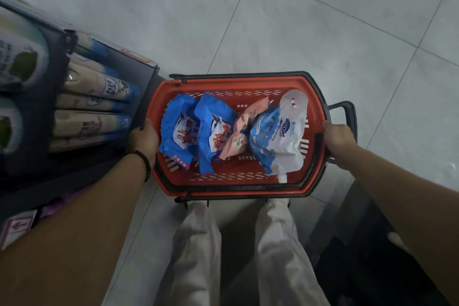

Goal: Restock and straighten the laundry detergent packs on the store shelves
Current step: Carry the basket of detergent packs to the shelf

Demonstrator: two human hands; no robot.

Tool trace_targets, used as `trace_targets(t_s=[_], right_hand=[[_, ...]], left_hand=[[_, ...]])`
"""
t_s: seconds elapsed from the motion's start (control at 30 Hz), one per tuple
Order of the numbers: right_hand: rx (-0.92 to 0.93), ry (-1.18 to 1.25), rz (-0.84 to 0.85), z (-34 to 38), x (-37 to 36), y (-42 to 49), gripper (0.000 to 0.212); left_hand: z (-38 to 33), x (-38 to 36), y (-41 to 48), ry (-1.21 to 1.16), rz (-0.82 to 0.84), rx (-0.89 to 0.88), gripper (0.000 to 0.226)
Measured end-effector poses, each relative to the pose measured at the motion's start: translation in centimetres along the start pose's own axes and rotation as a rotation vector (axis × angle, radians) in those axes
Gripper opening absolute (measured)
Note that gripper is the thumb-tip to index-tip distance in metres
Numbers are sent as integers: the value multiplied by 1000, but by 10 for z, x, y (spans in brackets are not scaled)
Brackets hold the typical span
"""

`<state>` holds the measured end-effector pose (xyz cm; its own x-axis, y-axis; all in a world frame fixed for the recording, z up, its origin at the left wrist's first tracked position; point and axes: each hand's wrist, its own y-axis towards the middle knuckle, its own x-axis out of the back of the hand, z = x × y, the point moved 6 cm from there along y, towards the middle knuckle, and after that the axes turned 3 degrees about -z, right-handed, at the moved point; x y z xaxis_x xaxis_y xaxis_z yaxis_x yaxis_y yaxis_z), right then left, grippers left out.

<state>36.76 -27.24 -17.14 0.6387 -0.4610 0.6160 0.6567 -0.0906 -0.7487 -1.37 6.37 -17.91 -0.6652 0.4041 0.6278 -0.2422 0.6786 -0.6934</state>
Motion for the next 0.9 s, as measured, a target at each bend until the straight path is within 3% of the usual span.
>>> trace_targets(t_s=[0.2,0.33,0.4,0.47,0.57,0.7,0.77,0.9], right_hand=[[43,-87,27,8,20,-20,61],[108,-104,2,12,64,-65,66],[113,-99,4,10,95,-97,64],[106,-36,-9,3,130,-136,66],[20,141,-19,-10,182,-196,78],[-31,347,-88,-16,257,-289,64],[-21,440,-119,-24,288,-327,67],[11,549,-186,-37,335,-391,66]], left_hand=[[30,11,23,-139,12,84,84],[10,50,-24,-138,-54,29,76],[-26,78,-87,-141,-44,-40,57],[-49,105,-135,-115,5,-111,47],[-71,146,-191,-113,32,-126,56],[-124,201,-289,-102,-8,-262,53],[-147,222,-319,-68,9,-341,52],[-187,252,-350,94,57,-540,69]])
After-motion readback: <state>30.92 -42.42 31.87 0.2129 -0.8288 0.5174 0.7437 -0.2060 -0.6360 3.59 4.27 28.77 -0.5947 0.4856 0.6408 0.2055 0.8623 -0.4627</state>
